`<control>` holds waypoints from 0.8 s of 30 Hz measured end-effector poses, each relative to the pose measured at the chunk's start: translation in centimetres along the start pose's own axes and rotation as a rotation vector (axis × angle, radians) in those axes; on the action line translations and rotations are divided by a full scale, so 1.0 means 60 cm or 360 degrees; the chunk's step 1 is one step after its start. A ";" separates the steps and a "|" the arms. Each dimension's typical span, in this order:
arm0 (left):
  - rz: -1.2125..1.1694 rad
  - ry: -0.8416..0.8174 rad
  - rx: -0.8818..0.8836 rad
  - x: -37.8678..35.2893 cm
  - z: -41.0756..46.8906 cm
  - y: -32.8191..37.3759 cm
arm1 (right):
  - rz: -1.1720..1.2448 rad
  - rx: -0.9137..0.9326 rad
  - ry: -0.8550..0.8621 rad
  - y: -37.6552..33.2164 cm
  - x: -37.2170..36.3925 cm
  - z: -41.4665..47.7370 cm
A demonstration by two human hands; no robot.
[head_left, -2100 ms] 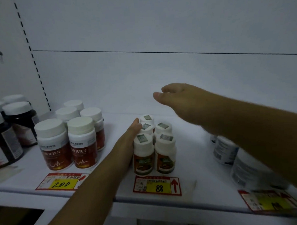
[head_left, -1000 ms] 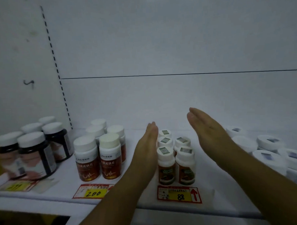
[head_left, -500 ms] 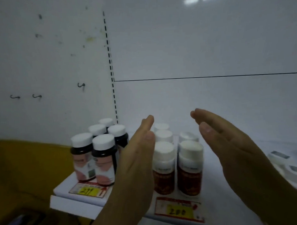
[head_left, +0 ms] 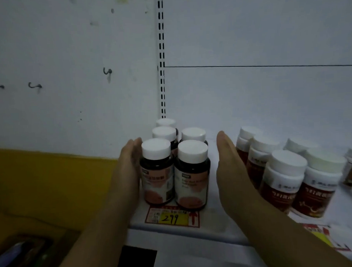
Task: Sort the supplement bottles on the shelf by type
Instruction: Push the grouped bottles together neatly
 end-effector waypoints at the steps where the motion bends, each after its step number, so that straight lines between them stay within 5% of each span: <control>1: 0.0004 -0.0121 0.0092 -0.018 -0.004 -0.015 | -0.0022 -0.0017 0.0006 0.013 -0.003 0.008; 6: -0.0066 -0.0285 0.0187 -0.028 0.004 -0.035 | 0.0203 -0.0112 -0.0191 0.056 -0.035 0.021; 12: 0.0034 -0.0400 0.0120 -0.030 0.015 -0.037 | -0.0030 0.0044 -0.0189 0.053 -0.027 0.021; 21: 0.0108 -0.0392 0.0231 -0.023 0.016 -0.037 | -0.0025 0.0117 -0.0197 0.049 -0.027 0.020; 24: 0.0090 -0.0162 0.0238 -0.003 0.043 -0.014 | 0.0174 0.0079 -0.0230 0.049 -0.028 0.023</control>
Point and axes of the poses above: each hand's wrist, its own z-axis towards the middle knuckle, its own x-axis out of the back of the hand, y = z × x, the point moved 9 cm from there along z, towards the middle knuckle, and after that the axes turned 5 degrees about -y, right-handed, at the moved point
